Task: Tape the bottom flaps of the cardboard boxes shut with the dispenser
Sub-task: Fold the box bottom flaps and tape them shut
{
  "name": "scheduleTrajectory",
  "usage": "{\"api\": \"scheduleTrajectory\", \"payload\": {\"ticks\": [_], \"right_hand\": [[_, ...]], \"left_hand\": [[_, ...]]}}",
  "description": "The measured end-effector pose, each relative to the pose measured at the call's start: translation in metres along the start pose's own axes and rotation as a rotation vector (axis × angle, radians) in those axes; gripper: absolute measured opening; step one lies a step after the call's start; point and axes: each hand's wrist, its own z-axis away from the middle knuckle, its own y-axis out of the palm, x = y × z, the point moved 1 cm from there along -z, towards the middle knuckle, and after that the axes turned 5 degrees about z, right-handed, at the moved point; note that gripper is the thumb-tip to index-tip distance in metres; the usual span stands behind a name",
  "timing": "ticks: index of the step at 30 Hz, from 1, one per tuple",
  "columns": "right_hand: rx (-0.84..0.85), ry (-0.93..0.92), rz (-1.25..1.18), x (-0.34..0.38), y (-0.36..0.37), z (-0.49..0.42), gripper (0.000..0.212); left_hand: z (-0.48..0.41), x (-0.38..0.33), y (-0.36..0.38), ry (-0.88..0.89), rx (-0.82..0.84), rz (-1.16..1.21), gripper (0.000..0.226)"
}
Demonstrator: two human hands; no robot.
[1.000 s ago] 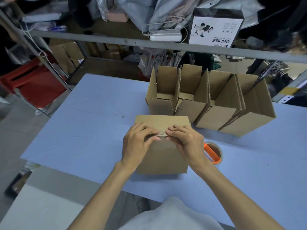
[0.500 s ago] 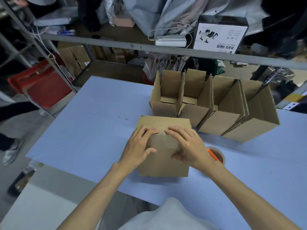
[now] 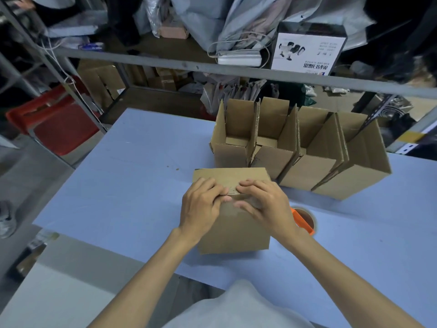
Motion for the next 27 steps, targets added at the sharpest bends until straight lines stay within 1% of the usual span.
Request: {"api": "scheduleTrajectory", "payload": {"ticks": [2, 5, 8, 11, 14, 16, 17, 18, 20, 21, 22, 23, 24, 26, 27], "right_hand": [[-0.044, -0.011, 0.019, 0.003, -0.003, -0.005, 0.02], [-0.036, -0.01, -0.064, -0.001, -0.007, -0.004, 0.013], [-0.069, -0.053, -0.031, 0.0, -0.006, 0.007, 0.02], [-0.151, -0.065, 0.035, 0.003, -0.002, 0.009, 0.019], [-0.195, -0.048, 0.101, 0.002, 0.0, 0.003, 0.014], [-0.208, 0.002, 0.076, 0.004, -0.002, -0.003, 0.013], [-0.211, 0.03, 0.066, 0.005, -0.003, -0.007, 0.012], [-0.21, 0.065, 0.057, 0.006, -0.006, -0.009, 0.011], [-0.194, 0.16, 0.023, 0.004, -0.013, -0.013, 0.009], [-0.188, 0.211, 0.003, 0.001, -0.018, -0.015, 0.009], [-0.188, 0.255, -0.02, -0.002, -0.023, -0.016, 0.009], [-0.186, 0.297, -0.049, -0.004, -0.028, -0.018, 0.01], [-0.185, 0.34, -0.083, -0.007, -0.031, -0.019, 0.011], [-0.179, 0.414, -0.176, -0.012, -0.036, -0.02, 0.011], [-0.17, 0.435, -0.22, -0.013, -0.036, -0.02, 0.012]], "left_hand": [[-0.004, -0.006, 0.001, 0.017, -0.026, -0.029, 0.017], [-0.007, -0.007, 0.001, 0.026, -0.043, -0.064, 0.02], [-0.004, -0.006, 0.002, 0.006, -0.051, -0.052, 0.022], [-0.005, -0.008, 0.005, -0.015, -0.058, -0.047, 0.022], [-0.005, -0.009, 0.003, -0.03, -0.051, -0.037, 0.018], [-0.009, -0.01, -0.002, -0.089, -0.033, 0.034, 0.011], [-0.011, -0.01, -0.004, -0.138, -0.006, 0.078, 0.017], [-0.013, -0.01, -0.006, -0.187, 0.027, 0.111, 0.032], [-0.013, -0.008, -0.011, -0.293, 0.033, 0.149, 0.071], [-0.011, -0.006, -0.014, -0.375, 0.021, 0.157, 0.087], [-0.006, -0.003, -0.017, -0.478, 0.033, 0.177, 0.094], [0.0, 0.001, -0.018, -0.572, 0.08, 0.239, 0.09], [0.005, 0.004, -0.018, -0.657, 0.151, 0.354, 0.076], [0.012, 0.009, -0.016, -0.786, 0.271, 0.656, 0.034], [0.014, 0.01, -0.015, -0.797, 0.272, 0.73, 0.019]]}}
